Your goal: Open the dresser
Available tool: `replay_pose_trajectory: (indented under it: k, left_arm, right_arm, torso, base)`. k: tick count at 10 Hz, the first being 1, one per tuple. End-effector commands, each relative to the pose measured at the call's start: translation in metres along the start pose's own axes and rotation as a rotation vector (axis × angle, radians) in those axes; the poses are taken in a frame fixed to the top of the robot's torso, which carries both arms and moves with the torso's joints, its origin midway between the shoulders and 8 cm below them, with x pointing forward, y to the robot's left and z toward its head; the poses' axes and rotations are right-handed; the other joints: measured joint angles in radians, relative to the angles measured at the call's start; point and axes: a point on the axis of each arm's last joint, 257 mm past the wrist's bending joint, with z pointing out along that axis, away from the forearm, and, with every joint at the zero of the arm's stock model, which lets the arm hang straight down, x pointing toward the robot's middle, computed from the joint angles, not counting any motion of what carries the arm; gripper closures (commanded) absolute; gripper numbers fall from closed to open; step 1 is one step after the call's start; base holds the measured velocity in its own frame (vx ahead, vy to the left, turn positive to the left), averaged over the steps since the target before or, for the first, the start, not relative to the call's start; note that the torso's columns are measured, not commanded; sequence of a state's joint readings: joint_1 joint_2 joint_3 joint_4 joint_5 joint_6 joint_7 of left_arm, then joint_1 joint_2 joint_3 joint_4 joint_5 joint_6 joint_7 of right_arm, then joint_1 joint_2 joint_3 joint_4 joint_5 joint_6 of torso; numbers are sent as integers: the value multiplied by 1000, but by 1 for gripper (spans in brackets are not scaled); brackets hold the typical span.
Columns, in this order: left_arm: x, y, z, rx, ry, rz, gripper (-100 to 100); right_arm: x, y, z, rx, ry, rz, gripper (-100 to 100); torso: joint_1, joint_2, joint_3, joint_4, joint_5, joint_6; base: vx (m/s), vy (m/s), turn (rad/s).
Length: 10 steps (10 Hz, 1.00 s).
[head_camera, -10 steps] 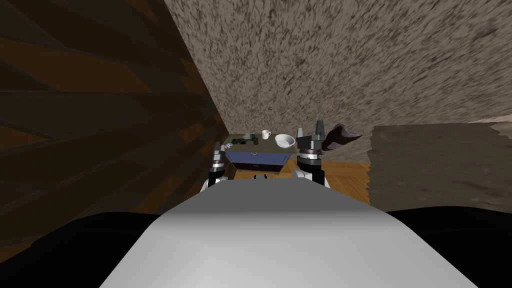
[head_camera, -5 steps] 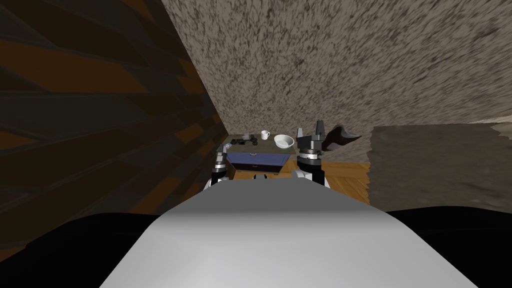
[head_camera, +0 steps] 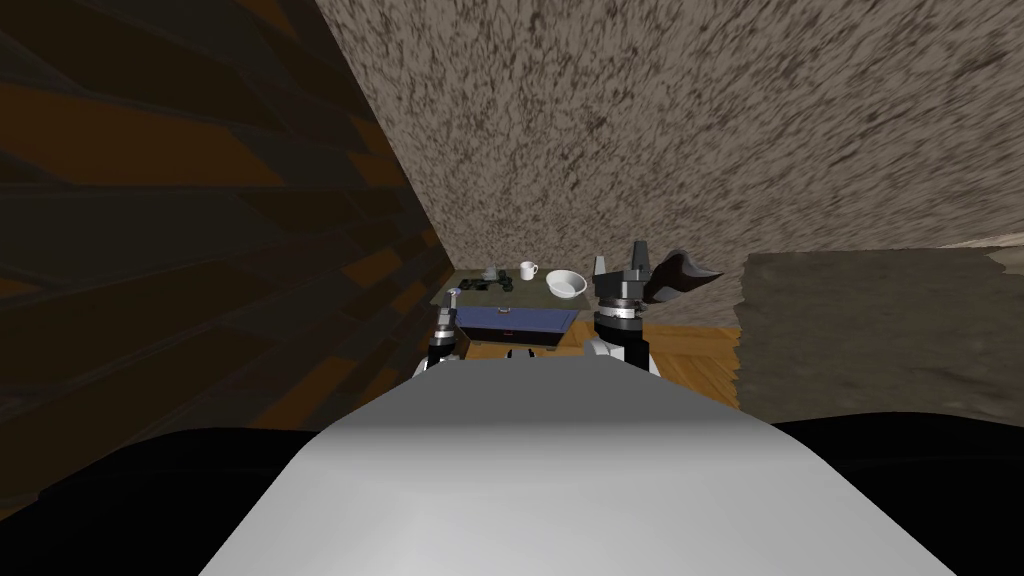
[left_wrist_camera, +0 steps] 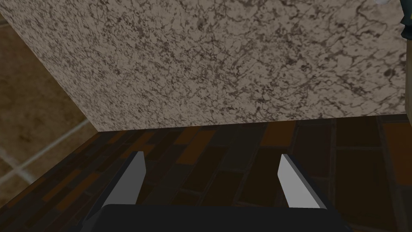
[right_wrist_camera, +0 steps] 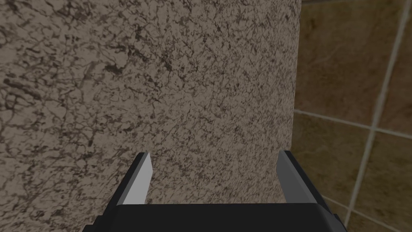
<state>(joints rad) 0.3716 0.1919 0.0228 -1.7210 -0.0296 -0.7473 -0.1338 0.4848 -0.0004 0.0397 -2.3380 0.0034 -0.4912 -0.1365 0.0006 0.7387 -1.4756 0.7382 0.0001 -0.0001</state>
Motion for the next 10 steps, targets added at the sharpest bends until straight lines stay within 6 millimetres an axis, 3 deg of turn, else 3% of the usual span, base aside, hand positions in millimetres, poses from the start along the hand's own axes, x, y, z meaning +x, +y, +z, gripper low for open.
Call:
replay_pose_trajectory:
  k: [1, 10]
  left_arm:
    - [5, 15, -6, -17, 11, 7, -100]
    - [27, 58, -25, -45, 50, 29, -100]
  right_arm:
    - [0, 0, 0, 0, 0, 0, 0]
    - [0, 0, 0, 0, 0, 0, 0]
  torso:
    - [0, 0, 0, 0, 0, 0]
    - [-1, 0, 0, 0, 0, 0]
  base:
    - [15, -22, 0]
    - [17, -26, 2]
